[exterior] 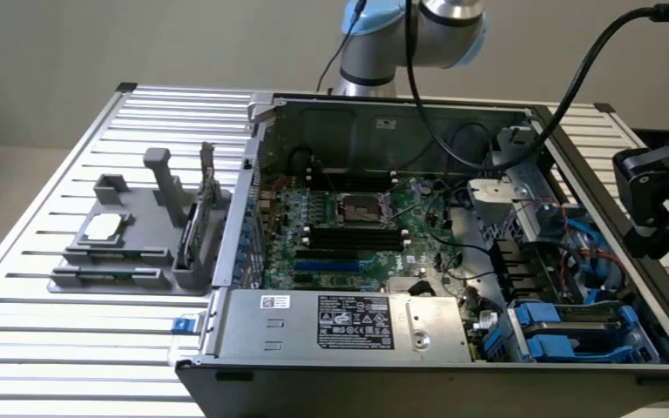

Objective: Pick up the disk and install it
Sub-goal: 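Insert the first disk wire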

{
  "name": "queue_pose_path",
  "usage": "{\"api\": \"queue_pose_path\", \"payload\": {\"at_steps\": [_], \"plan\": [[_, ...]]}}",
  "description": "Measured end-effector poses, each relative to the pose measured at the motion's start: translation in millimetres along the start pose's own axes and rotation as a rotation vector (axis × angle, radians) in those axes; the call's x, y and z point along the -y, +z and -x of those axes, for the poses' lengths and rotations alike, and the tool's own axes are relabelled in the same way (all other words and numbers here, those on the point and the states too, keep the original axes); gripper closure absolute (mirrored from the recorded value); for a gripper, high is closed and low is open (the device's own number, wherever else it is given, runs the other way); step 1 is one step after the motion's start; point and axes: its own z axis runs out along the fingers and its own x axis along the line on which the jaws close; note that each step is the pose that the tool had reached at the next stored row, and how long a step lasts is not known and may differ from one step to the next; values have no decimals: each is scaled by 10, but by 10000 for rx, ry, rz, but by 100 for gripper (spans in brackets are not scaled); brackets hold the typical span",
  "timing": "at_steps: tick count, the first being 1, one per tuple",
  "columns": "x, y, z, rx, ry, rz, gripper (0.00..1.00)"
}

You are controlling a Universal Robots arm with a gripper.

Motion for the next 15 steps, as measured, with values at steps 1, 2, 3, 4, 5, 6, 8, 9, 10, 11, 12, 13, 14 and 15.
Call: {"api": "queue_pose_path", "payload": {"at_steps": [1, 2, 3, 4, 5, 6, 8, 9, 10, 11, 12, 13, 14, 15], "plan": [[-1, 7, 16, 2, 49, -32, 78], [-2, 15, 32, 4, 103, -68, 78], [-3, 24, 41, 4, 175, -92, 78], [-3, 35, 44, 4, 278, -103, 78], [-3, 48, 44, 3, 410, -110, 78], [-3, 62, 43, 1, 557, -115, 78], [-3, 91, 43, -2, 883, -128, 78], [-3, 108, 42, -3, 1061, -135, 78], [-3, 124, 42, -5, 1241, -142, 78], [-3, 140, 41, -7, 1421, -149, 78], [-3, 157, 40, -8, 1600, -156, 78], [-3, 175, 40, -10, 1786, -162, 78], [-4, 192, 39, -12, 1965, -168, 78], [-4, 208, 39, -13, 2146, -176, 78]]}}
